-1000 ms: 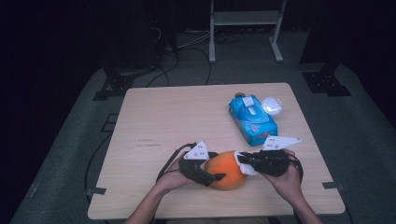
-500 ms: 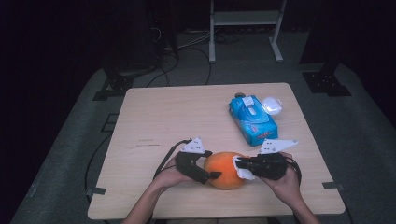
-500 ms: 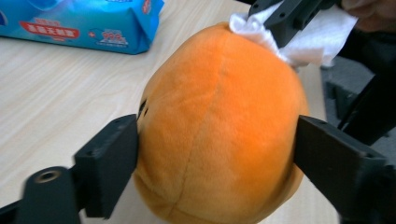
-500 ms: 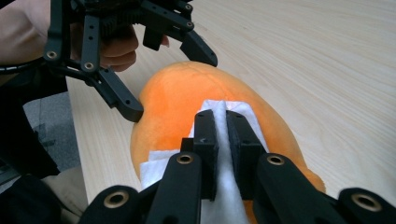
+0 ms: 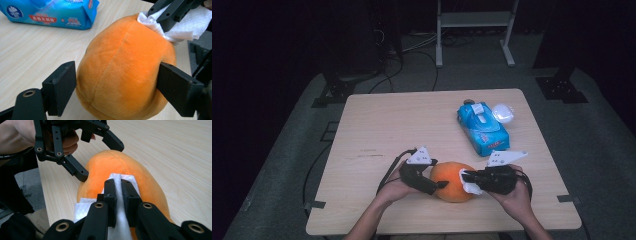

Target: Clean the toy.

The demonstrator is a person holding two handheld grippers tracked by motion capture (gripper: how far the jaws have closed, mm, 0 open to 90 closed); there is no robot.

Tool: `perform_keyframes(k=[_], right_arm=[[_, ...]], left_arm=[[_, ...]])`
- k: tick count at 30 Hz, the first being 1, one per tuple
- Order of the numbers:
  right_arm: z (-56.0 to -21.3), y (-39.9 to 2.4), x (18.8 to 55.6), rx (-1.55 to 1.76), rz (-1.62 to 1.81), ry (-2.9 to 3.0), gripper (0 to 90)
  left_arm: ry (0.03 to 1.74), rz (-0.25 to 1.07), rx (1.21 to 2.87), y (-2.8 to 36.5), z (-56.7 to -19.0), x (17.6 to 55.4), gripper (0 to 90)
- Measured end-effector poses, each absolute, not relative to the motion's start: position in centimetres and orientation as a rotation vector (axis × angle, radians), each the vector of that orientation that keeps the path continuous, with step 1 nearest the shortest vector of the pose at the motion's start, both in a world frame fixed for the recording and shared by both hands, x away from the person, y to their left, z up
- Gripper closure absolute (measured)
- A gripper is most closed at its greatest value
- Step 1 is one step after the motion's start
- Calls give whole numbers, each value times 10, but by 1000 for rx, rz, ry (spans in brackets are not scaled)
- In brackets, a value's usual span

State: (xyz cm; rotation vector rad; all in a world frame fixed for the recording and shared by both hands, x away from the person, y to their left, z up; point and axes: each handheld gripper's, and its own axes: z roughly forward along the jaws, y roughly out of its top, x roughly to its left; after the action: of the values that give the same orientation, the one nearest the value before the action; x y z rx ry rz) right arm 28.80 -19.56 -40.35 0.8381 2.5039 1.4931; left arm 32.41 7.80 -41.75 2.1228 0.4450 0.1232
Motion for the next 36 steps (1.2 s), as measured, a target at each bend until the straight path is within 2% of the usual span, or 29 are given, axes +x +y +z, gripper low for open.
perform_keyframes(k=[9,16,21,23,31,36], right_arm=[[-404,-196,289,839,1499,2512,827],[-389,-190,283,768,1471,2468,827],[-385,-163,276,657,1447,2474,826],[-384,-157,273,617,1404,2478,826],[-384,-184,280,726,1410,2432,827],[-385,-165,275,660,1433,2470,826]], left_arm=[[456,61,2115,77,-419,324,159],[341,139,2118,71,-418,316,271],[229,212,2147,60,-417,304,272],[233,214,2147,61,-417,304,274],[262,192,2117,59,-419,305,264],[196,220,2142,52,-417,298,262]])
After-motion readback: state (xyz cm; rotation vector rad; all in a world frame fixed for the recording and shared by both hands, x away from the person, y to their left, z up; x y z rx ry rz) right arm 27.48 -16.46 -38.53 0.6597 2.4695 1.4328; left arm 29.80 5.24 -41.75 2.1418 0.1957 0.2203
